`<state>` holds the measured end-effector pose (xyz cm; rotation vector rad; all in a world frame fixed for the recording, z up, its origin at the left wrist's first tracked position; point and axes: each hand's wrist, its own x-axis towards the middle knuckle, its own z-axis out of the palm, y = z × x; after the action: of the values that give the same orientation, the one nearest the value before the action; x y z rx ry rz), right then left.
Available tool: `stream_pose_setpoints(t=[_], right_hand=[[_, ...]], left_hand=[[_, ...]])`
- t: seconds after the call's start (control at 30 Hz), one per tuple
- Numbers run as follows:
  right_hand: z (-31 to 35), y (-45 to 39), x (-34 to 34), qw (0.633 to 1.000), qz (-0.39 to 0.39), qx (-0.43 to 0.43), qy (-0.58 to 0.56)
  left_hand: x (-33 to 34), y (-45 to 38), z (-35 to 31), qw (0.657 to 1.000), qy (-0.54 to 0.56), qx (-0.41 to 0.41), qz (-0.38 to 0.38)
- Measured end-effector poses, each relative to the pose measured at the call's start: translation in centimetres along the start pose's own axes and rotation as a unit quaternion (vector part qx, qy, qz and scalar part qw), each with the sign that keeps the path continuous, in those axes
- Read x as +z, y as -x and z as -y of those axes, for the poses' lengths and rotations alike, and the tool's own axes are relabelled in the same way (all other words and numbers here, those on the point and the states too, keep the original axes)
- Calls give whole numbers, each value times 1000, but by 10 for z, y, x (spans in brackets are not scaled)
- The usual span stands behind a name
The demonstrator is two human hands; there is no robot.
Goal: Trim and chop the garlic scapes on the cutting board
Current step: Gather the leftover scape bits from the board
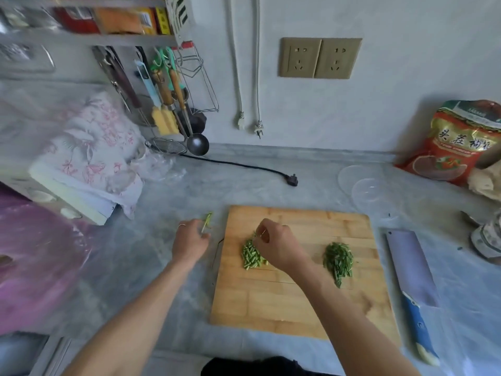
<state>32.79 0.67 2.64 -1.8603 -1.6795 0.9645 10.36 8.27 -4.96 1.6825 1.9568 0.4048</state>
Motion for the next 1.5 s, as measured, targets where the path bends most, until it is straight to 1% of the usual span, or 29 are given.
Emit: stream_pose_setpoints(t=[0.07, 0.13, 0.2, 0.27, 0.33, 0.4, 0.47, 0.57, 0.67, 0.73, 0.8, 0.87, 0.9, 0.93, 0.97, 1.0, 1.07, 1.17, 1.23, 1.27, 1.3, 1.33, 1.4, 1.5], right_hand=[[1, -7, 4, 1000, 4, 5, -1], [2, -11, 6, 1000, 10, 7, 4], [3, -17, 9, 1000, 17, 7, 5], [4, -24, 12, 1000, 21, 8, 6], [5, -27, 13, 1000, 24, 6, 10], [5, -32, 17, 999, 28, 11, 11], [6, -35, 21, 999, 33, 15, 17], [5, -40, 26, 999, 36, 18, 17], [4, -43, 27, 999, 38, 18, 11], [5, -45, 28, 999, 42, 14, 12], [7, -46, 29, 999, 43, 12, 12], [8, -47, 30, 999, 42, 12, 10], [8, -47, 31, 999, 41, 12, 10], [8, -48, 31, 999, 43, 13, 9], [9, -51, 31, 999, 49, 14, 12], [10, -53, 33, 998, 57, 13, 18], [13, -62, 38, 997, 68, 5, 31], [27, -82, 57, 994, 83, -36, 58], [34, -97, 65, 988, 100, -61, 99], [39, -105, 69, 983, 110, -72, 130], [45, -114, 76, 974, 121, -89, 169], [49, -121, 80, 963, 132, -102, 209], [59, -136, 90, 941, 151, -125, 274], [61, -150, 97, 916, 169, -137, 338]], left_hand=[[4, -5, 1, 1000, 8, -17, -11], [9, -7, -1, 999, -10, -25, -32], [9, -11, -4, 997, -34, -19, -64], [10, -22, -3, 996, -41, -3, -75], [7, -36, -2, 998, -37, 22, -40], [6, -53, -2, 997, -28, 70, 15], [3, -64, -4, 993, -39, 105, 38], [-1, -77, -9, 991, -60, 102, 56], [-2, -83, -17, 984, -121, 96, 93], [-3, -85, -20, 977, -156, 98, 105], [-4, -87, -20, 984, -126, 77, 103], [-9, -87, -16, 996, -23, 23, 78], [-13, -87, -13, 996, 60, -18, 64], [-17, -85, -9, 983, 165, -67, 54], [-21, -81, -3, 952, 277, -123, 52], [-26, -76, 1, 908, 375, -178, 57], [-34, -63, 10, 817, 510, -261, 60], [-44, -45, 29, 695, 636, -335, 27], [-44, -37, 33, 630, 687, -362, 16], [-44, -35, 33, 602, 708, -369, 13], [-46, -34, 36, 582, 723, -371, 7], [-46, -34, 36, 569, 735, -368, 5], [-47, -37, 38, 556, 747, -364, 0], [-50, -38, 34, 572, 746, -341, 16]])
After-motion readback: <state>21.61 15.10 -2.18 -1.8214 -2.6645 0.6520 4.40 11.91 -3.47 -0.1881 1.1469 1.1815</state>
